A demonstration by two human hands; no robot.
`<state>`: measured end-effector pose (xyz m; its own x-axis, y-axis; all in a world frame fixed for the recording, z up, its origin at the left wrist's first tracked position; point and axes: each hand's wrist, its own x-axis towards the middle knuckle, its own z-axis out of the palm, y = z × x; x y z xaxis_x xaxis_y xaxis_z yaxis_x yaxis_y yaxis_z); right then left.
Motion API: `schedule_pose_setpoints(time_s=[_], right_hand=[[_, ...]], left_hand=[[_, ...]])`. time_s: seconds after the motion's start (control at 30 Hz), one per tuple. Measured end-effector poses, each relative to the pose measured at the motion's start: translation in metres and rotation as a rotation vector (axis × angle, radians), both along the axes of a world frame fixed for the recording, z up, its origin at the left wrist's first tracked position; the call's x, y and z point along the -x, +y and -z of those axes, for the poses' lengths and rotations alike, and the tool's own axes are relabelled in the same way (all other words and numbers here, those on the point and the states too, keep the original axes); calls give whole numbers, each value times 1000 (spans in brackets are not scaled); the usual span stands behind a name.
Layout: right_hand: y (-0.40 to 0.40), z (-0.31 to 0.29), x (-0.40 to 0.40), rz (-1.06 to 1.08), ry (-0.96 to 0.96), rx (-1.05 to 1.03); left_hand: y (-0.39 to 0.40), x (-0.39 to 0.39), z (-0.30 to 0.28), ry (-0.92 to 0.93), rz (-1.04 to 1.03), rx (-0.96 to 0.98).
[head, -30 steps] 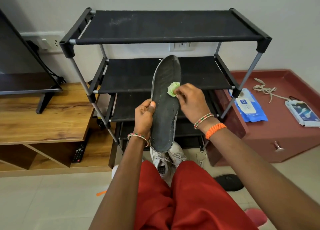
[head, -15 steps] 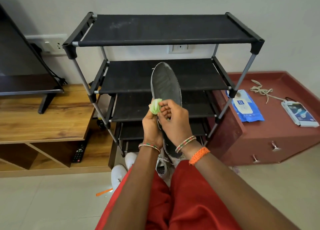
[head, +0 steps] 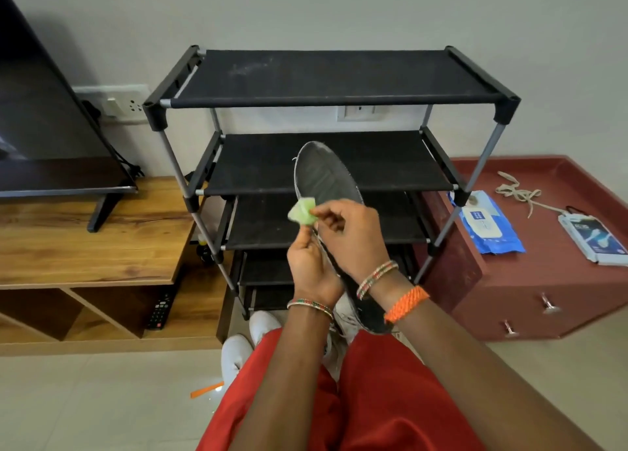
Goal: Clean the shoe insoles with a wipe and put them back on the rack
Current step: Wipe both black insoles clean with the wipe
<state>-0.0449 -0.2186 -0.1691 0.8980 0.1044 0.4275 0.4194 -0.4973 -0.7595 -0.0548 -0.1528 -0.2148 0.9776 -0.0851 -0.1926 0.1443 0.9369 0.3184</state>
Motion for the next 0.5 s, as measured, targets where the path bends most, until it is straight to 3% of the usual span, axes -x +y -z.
schedule_pose_setpoints(time_s=[0.13, 0.23, 0.33, 0.5], right_hand=[[3, -12, -12, 19, -5, -11], [-2, -7, 8, -80, 78, 41], [-4, 1, 20, -135, 142, 26], [3, -14, -8, 9, -2, -56]], left_hand=[[-5, 6, -3, -40, -16, -36], [10, -1, -8, -10, -162, -99], [16, -5, -5, -7, -92, -87], [-7, 10, -7, -22, 10, -135]])
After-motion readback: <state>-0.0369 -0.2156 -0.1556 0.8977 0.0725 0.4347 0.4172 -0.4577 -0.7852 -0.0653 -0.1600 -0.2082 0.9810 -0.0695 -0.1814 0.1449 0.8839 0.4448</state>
